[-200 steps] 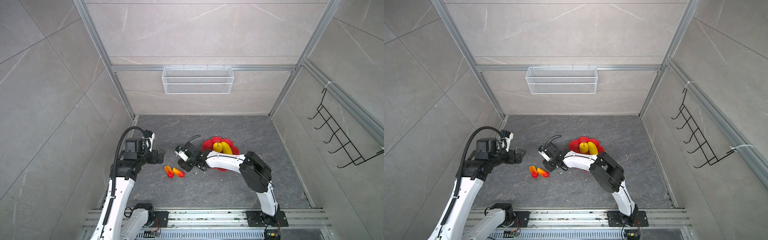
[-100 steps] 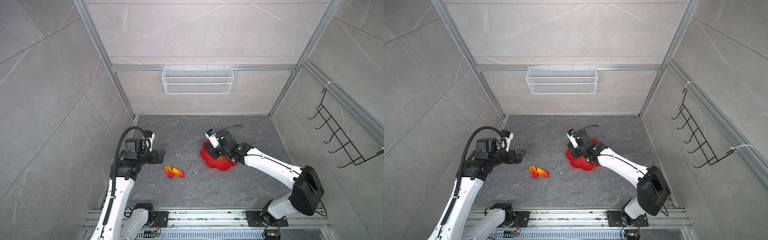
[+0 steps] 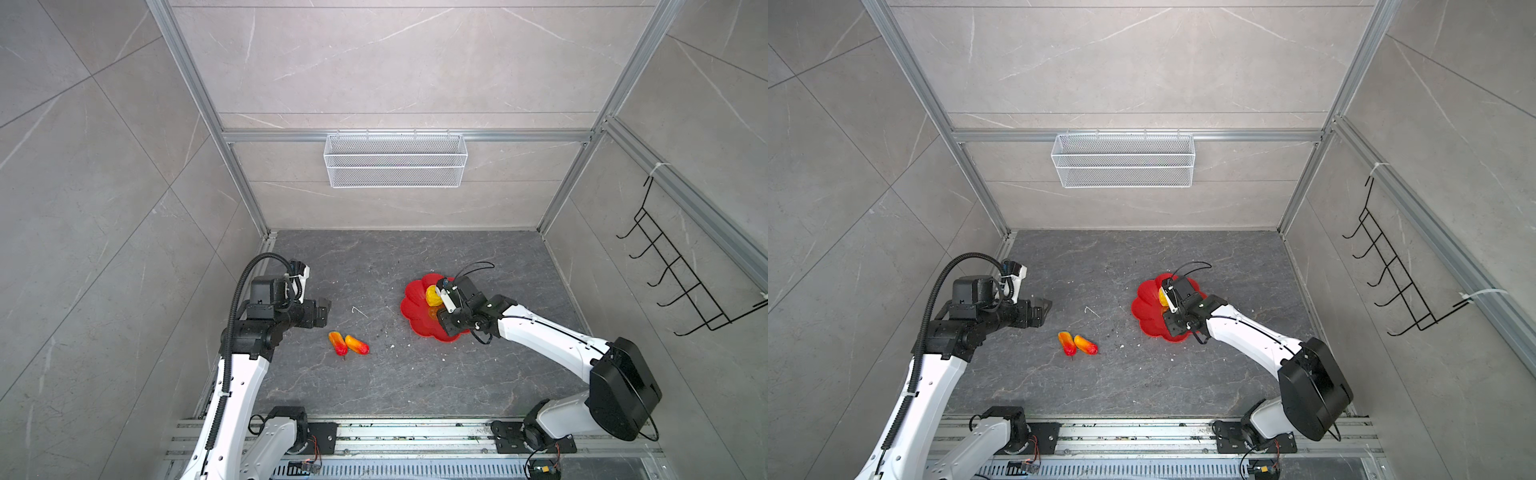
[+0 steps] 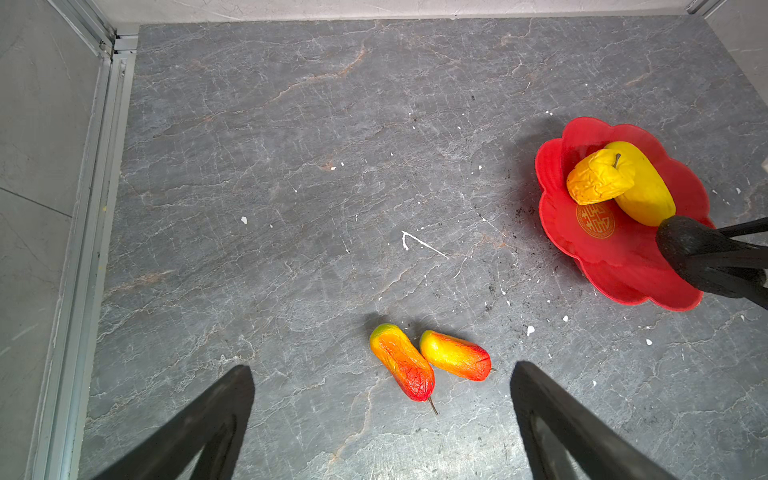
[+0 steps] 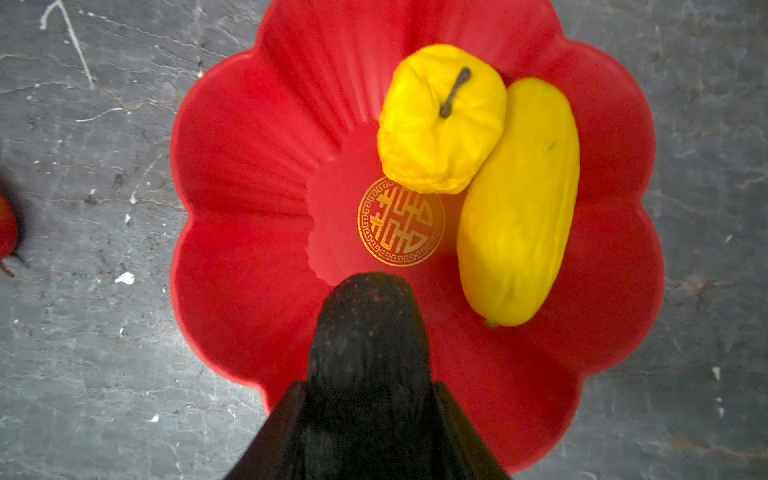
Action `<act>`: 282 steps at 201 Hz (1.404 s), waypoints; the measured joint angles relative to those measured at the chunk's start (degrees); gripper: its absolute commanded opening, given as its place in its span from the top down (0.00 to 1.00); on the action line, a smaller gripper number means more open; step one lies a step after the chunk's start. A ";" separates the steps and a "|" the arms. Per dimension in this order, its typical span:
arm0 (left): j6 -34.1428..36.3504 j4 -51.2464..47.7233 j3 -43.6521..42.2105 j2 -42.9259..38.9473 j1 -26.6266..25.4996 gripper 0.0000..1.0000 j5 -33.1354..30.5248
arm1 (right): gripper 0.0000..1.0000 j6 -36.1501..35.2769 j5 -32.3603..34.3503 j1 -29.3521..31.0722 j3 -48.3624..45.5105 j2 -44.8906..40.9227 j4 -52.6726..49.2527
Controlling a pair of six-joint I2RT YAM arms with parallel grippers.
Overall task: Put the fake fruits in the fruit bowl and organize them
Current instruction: 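Place the dark avocado in the red bowl beside the yellow fruits, then move the right gripper to the orange mango nearer the bowl and grasp it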
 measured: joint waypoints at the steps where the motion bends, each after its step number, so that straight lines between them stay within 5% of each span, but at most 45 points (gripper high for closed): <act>1: 0.00 0.00 0.00 0.00 0.00 0.00 0.00 | 0.65 0.00 -0.02 -0.11 0.00 0.17 0.04; 131: 0.00 0.00 0.00 0.00 0.00 0.00 -0.02 | 0.57 0.15 -0.02 -2.86 1.03 10.38 4.09; 213: 0.00 0.00 0.00 0.00 0.00 0.00 -0.02 | 0.30 -0.46 1.22 -2.86 3.13 9.84 2.97; 254: 0.02 -0.02 0.00 0.00 0.00 0.00 -0.02 | 0.23 -1.14 1.27 -2.71 5.18 3.61 -0.74; 282: 0.00 -0.02 0.00 0.00 0.00 0.00 -0.04 | 0.08 -2.19 1.18 -0.35 7.39 -1.31 -2.95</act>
